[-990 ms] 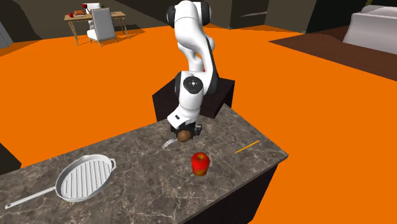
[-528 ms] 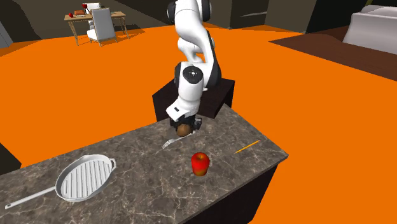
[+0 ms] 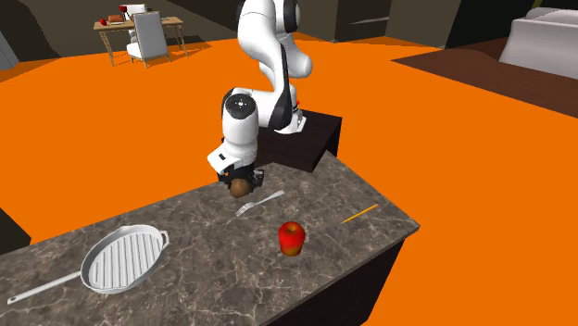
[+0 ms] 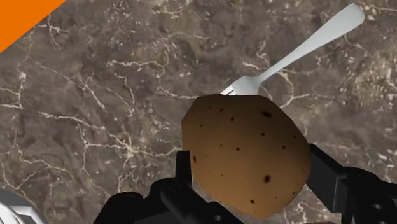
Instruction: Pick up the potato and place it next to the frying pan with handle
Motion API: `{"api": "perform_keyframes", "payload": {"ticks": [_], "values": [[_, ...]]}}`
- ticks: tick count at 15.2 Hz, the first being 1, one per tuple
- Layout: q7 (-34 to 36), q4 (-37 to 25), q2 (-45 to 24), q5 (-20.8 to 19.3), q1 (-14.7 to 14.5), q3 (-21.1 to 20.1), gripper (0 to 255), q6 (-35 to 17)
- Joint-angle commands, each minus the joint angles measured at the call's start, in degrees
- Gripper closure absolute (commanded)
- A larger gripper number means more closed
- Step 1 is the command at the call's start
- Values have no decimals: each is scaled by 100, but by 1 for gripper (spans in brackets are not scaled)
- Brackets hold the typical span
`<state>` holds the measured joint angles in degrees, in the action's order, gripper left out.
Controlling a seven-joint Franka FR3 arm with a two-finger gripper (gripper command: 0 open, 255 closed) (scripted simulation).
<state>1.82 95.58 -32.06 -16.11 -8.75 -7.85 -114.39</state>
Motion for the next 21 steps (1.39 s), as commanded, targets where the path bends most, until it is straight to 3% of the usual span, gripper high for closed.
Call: {"api": "perform_keyframes", "payload": {"ticks": [1, 12, 21], "values": [[-234, -32, -20, -19, 170, 73, 255, -36], [-1467, -1020, -616, -63, 1016, 431, 255, 87], [-2496, -2778, -1647, -10, 1664, 647, 255, 581]]}}
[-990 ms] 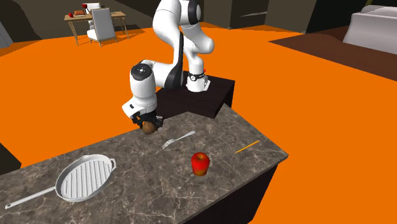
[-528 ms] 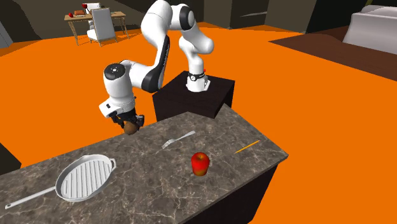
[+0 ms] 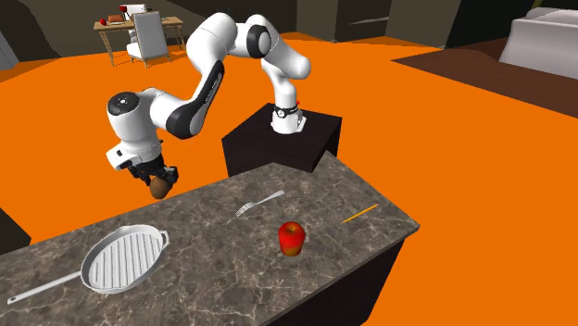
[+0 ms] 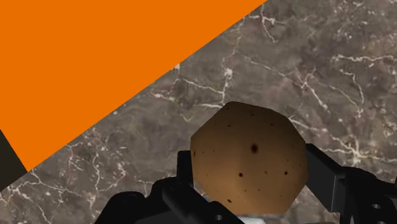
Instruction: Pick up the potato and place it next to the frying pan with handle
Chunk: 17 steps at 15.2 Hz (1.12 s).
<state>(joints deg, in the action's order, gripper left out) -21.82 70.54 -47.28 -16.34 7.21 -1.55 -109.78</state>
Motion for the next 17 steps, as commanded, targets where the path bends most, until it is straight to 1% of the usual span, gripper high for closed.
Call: {"api": "perform_keyframes", "payload": {"ticks": [1, 2, 17], "values": [[-250, -562, -290, 26, 137, 37, 255, 216], [-332, -776, -413, 34, 183, 49, 255, 289], [-165, -726, -1044, -20, 186, 81, 255, -374]]}}
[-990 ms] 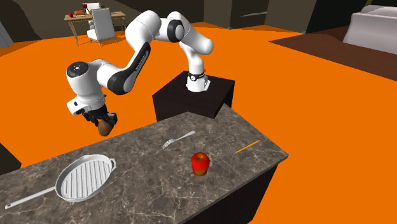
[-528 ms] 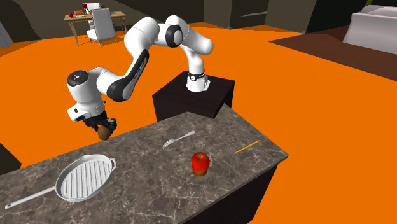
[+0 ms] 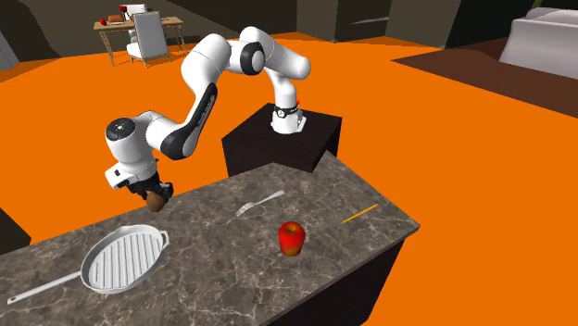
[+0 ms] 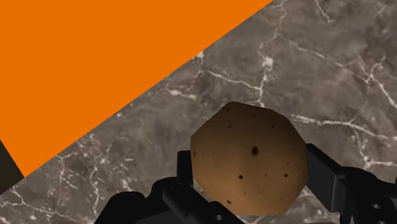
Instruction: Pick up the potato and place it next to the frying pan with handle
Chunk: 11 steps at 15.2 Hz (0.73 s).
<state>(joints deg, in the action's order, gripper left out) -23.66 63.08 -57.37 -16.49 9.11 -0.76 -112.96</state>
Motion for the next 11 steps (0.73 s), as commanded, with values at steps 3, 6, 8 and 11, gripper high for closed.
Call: {"api": "perform_keyframes", "payload": {"ticks": [3, 6, 8, 11], "values": [[47, -22, -190, -14, -5, 10, 255, -166], [72, -88, -358, -22, -7, 18, 255, -266], [92, -161, -507, -28, -8, 24, 255, -339], [92, -162, -507, -30, -7, 22, 255, -339]]}}
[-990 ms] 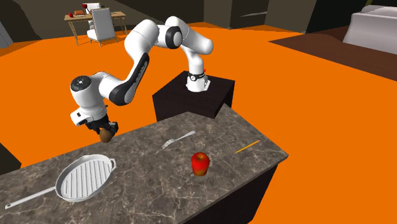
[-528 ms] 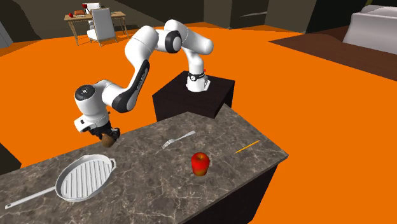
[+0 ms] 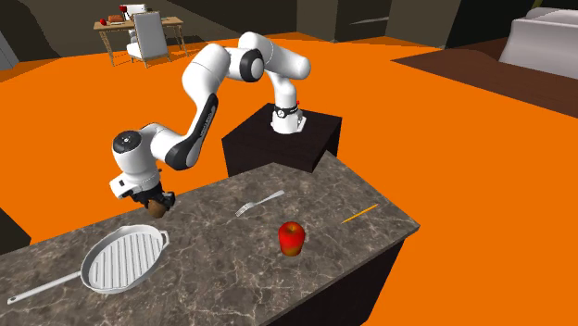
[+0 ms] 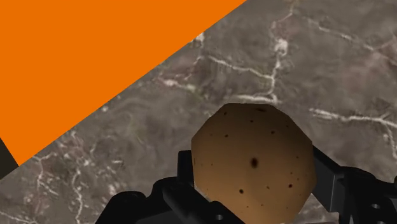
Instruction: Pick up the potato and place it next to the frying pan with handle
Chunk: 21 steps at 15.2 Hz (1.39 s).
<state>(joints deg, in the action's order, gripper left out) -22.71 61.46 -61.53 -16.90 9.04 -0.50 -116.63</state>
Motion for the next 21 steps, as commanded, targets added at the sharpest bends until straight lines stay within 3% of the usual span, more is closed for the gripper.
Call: {"api": "perform_keyframes", "payload": {"ticks": [1, 5, 6, 11, 15, 21], "values": [[-2, -1, -92, 10, 0, -5, 255, 29], [-1, 0, -92, 8, 2, -8, 255, 29], [-7, -40, -110, 10, 0, -8, 0, 50], [-1, 2, -90, 8, 2, -8, 0, 28], [-28, -118, 245, 49, -85, -47, 0, 495], [-28, -118, 245, 49, -85, -47, 0, 495]]}}
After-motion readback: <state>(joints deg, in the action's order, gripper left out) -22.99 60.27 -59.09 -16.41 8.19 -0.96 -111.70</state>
